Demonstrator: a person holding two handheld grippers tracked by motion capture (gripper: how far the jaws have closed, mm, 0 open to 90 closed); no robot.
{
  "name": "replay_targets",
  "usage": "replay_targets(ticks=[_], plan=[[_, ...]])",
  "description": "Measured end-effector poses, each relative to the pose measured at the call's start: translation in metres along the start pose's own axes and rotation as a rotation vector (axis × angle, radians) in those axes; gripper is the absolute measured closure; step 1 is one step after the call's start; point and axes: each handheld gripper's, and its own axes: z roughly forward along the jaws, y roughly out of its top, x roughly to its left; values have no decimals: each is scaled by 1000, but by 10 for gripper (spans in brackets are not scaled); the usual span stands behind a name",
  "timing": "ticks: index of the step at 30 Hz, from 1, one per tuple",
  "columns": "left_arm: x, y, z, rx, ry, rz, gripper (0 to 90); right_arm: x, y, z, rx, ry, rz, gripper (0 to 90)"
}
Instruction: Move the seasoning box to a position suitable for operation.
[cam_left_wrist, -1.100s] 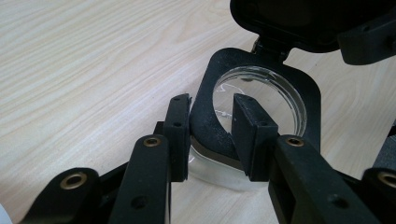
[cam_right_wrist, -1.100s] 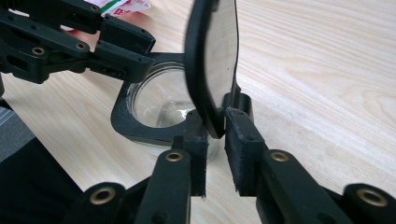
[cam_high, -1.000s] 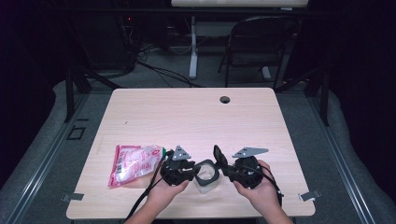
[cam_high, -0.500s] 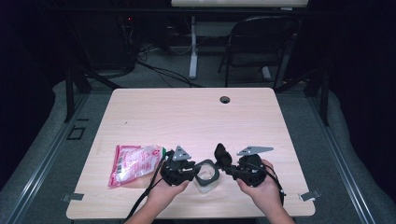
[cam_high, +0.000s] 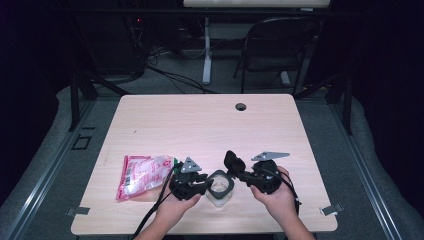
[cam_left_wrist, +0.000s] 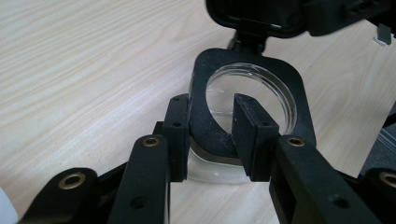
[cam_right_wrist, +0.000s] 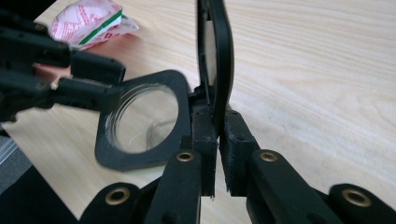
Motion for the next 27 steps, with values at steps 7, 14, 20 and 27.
replay_targets(ticks=[7,14,20,27], plan=[[-3,-6,-6,-4,-6,-11,678,-3,15,17,-7,31,20,823],[-2,-9,-7,-13,-3,-18,671,1,22,27,-24,38,16,796],[-1,-10,-7,-15,1,-21,633,2,24,29,-18,54,18,751],[4,-11,-15,-16,15,-14,602,2,20,23,25,38,-1,657]])
